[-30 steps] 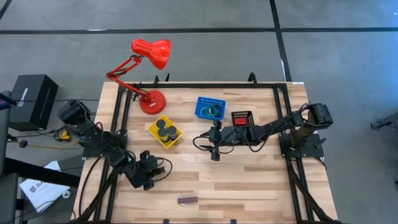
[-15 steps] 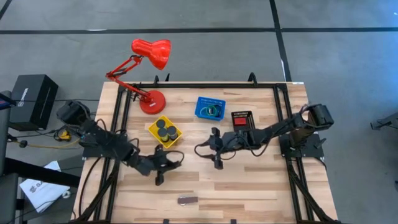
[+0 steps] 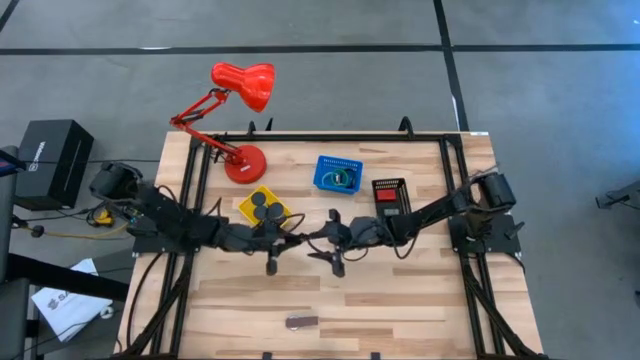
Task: Pick & Place Office items
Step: Put the black digital clock into the black bin
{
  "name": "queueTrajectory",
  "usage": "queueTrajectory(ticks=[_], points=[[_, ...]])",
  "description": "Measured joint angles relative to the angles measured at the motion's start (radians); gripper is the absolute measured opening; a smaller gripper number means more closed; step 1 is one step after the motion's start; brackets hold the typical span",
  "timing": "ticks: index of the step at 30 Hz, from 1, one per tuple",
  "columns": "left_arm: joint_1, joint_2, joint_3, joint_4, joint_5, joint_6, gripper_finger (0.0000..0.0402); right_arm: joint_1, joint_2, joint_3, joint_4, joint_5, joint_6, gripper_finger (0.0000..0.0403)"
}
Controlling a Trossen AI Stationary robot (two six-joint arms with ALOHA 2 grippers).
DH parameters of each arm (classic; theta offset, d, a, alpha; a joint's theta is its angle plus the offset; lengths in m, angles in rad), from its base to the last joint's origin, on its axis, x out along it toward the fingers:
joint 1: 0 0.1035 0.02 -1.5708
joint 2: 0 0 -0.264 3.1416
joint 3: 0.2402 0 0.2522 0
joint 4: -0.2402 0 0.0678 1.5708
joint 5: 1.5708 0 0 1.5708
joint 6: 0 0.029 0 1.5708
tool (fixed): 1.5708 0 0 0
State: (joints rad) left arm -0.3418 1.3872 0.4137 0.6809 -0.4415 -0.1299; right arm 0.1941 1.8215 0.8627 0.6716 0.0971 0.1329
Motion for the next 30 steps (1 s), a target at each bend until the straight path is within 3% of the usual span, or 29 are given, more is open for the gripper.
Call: queueTrajectory(ticks=[5,10,17,24,30], points=[[0.024,0.0,0.0,-0.001,0.096,-0.007,0.0062,-0.016,0.047,0.038,-0.004,0.009,0.002,0.0227],[0.014,0.0,0.0,-0.001,0.098,-0.003,0.0047,-0.015,0.049,0.041,-0.01,0.01,0.001,0.0227],[0.014,0.0,0.0,-0.003,0.098,-0.005,0.0068,-0.02,0.043,0.041,0.009,0.025,-0.001,0.0227],[0.014,0.0,0.0,-0.005,0.095,-0.005,0.005,-0.029,0.043,0.041,0.025,0.041,-0.001,0.0227],[0.014,0.0,0.0,-0.007,0.092,-0.009,0.0068,-0.034,0.043,0.053,0.017,0.032,-0.002,0.0227]])
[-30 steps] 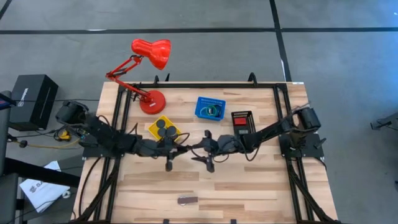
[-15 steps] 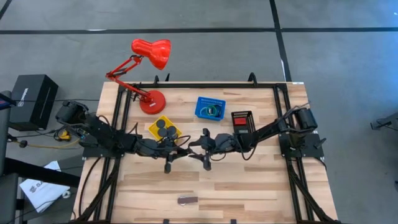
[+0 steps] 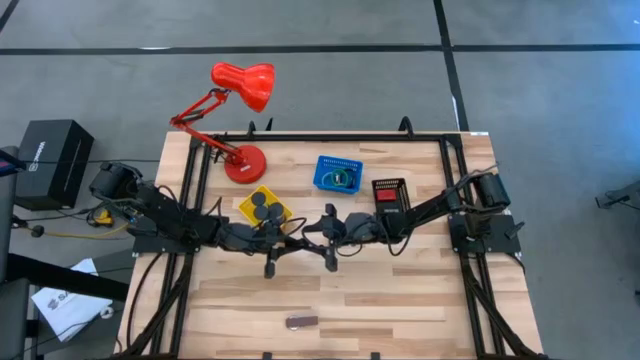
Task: Pick & Place Office items
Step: Put the black digital clock into the black bin
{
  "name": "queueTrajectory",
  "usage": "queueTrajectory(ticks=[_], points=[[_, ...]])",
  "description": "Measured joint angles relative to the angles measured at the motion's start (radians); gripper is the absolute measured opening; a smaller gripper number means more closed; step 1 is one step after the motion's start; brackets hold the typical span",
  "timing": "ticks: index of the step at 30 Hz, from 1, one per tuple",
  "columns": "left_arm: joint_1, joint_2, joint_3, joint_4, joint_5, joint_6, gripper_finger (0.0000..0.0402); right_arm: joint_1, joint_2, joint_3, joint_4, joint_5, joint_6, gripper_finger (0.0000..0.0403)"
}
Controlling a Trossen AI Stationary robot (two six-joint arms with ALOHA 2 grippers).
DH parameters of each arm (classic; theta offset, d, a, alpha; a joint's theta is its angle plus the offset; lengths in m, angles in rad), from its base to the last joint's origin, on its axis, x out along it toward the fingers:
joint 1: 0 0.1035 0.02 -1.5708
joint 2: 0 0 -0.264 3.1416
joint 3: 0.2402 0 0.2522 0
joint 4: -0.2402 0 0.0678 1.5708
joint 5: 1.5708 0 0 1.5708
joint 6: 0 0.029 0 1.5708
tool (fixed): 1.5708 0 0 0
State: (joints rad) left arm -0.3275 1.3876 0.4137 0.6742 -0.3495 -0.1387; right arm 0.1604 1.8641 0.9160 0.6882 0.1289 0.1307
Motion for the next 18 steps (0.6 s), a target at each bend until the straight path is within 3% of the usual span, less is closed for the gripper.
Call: queueTrajectory(ticks=[8,18], points=[[0.0,0.0,0.0,-0.001,-0.002,0.0,0.0053,0.023,-0.001,0.038,-0.007,0.0,-0.093,0.0217],[0.0,0.0,0.0,0.001,-0.009,0.0,0.0063,0.022,-0.001,0.042,-0.025,0.0,-0.097,0.0167]])
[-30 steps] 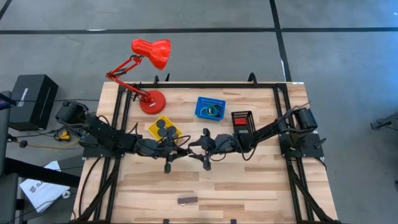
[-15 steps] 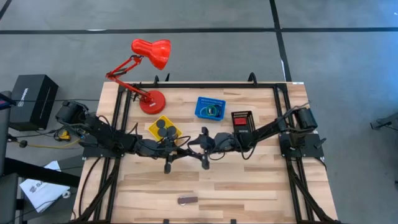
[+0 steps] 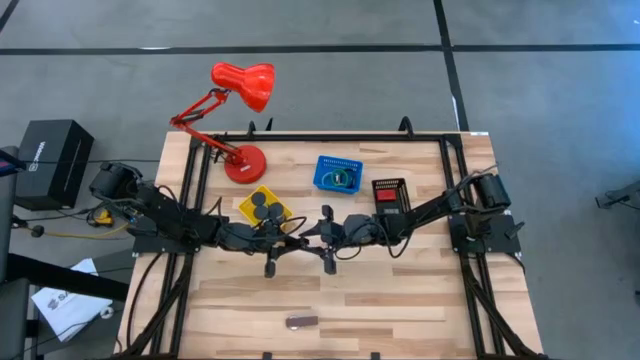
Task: Pick & Place Office items
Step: Put the black digital clock into the black bin
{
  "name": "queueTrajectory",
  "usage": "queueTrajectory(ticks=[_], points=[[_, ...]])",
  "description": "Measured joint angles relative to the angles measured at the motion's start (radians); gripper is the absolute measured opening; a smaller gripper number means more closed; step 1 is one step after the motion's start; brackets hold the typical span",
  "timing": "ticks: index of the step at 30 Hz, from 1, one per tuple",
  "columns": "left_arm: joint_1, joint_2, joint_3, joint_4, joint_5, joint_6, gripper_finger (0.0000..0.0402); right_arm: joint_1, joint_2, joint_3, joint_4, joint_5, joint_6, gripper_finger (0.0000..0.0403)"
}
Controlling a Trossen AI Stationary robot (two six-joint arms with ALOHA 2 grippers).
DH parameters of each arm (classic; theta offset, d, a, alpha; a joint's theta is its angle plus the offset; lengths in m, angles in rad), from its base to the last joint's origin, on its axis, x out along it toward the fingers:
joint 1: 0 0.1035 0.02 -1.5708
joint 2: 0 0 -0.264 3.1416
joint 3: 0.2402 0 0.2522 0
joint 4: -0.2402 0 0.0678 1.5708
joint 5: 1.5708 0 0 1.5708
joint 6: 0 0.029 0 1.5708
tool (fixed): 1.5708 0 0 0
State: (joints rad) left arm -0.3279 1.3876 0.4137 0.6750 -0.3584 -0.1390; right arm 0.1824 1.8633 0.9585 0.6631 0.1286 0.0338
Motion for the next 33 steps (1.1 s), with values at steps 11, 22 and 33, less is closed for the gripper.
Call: queueTrajectory(ticks=[11,22,33], points=[[0.0,0.0,0.0,0.001,0.0,0.0,0.0069,0.001,0.0,0.0,-0.005,0.0,0.004,0.0108],[0.0,0.0,0.0,0.002,0.0,-0.025,0.0066,0.001,0.0,0.0,-0.005,-0.001,0.02,0.0077],[0.0,0.0,0.0,0.002,0.0,-0.027,0.0098,0.001,0.0,0.0,-0.022,-0.001,0.02,0.0073]])
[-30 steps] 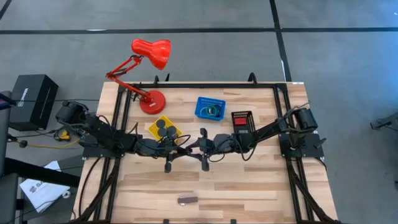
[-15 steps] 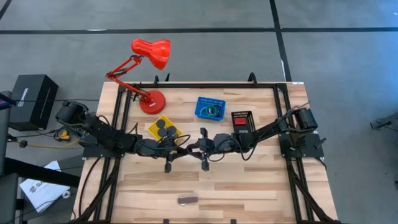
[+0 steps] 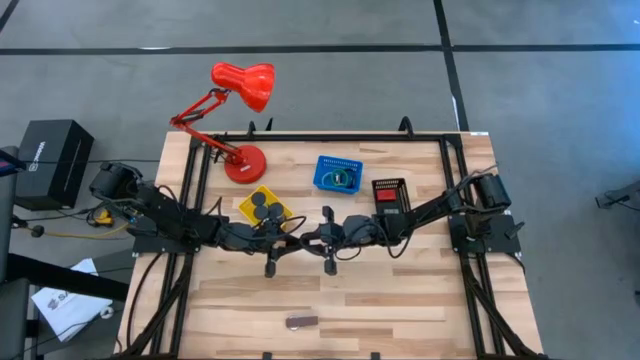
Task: Pick & Place Office items
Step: Put the black digital clock into the black bin
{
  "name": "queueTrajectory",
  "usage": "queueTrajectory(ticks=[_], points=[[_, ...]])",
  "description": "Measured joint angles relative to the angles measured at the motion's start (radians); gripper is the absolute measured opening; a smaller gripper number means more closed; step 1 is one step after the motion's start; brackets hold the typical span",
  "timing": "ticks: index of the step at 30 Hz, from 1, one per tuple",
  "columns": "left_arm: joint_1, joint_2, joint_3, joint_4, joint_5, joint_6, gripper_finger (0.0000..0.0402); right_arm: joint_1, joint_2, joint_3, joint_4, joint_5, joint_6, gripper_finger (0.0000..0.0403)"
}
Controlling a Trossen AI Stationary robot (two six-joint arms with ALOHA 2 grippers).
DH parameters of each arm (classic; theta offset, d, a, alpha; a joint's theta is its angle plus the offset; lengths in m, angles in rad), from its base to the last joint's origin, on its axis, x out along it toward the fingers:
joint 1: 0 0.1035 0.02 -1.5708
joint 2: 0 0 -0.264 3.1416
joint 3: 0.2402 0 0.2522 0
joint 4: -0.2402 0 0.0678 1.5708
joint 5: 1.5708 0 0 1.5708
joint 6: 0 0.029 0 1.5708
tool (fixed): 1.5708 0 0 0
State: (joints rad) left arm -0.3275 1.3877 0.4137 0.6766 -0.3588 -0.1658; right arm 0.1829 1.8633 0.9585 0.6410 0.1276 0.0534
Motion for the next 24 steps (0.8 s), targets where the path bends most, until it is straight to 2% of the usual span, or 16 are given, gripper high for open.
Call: queueTrajectory(ticks=[9,18,24], points=[[0.0,0.001,0.0,0.001,-0.012,0.0,0.0137,0.0,0.0,0.0,-0.067,0.0,0.029,0.0072],[0.0,0.0,0.002,0.0,-0.016,0.0,0.016,-0.001,-0.011,-0.002,-0.275,0.003,0.068,0.0072],[0.0,0.0,0.001,-0.001,-0.016,0.0,0.0153,-0.008,-0.126,-0.002,-0.495,0.008,0.071,0.0072]])
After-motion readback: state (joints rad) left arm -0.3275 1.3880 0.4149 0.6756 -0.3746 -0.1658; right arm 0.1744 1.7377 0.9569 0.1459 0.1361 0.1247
